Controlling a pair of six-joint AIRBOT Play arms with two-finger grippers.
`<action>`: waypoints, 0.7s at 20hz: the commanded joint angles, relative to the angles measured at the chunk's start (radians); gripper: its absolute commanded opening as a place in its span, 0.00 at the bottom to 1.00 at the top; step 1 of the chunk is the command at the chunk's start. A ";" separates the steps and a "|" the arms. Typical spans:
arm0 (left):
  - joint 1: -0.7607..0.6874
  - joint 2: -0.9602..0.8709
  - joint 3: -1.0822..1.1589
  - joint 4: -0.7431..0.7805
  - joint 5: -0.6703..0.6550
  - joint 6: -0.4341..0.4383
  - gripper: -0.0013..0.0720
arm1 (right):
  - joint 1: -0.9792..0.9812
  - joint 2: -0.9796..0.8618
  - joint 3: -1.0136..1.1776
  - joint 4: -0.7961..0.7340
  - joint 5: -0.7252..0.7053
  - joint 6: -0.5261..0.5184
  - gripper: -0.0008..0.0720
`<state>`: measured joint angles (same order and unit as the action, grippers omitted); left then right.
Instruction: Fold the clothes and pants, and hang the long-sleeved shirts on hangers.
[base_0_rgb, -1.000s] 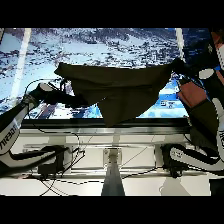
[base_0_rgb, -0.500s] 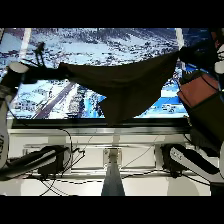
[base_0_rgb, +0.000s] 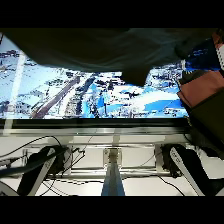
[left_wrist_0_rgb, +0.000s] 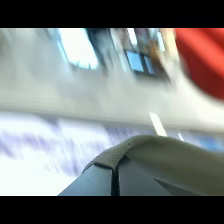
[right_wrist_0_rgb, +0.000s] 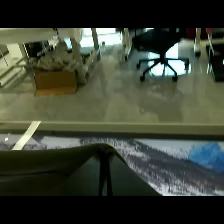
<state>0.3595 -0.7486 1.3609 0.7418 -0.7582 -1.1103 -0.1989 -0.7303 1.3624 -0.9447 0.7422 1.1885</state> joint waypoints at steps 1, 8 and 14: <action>0.080 0.187 0.016 0.050 0.131 0.000 0.03 | 0.000 0.171 0.086 0.005 0.033 -0.005 0.03; 0.104 0.281 0.010 0.122 0.244 -0.001 0.03 | 0.000 0.321 0.141 -0.063 0.016 -0.004 0.03; 0.076 -0.057 0.010 0.058 -0.075 -0.001 0.03 | 0.000 -0.055 0.140 -0.056 0.206 0.105 0.03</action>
<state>0.4526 -0.6567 1.3712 0.8310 -0.6674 -1.1149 -0.1989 -0.6228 1.5002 -1.0138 0.8326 1.2411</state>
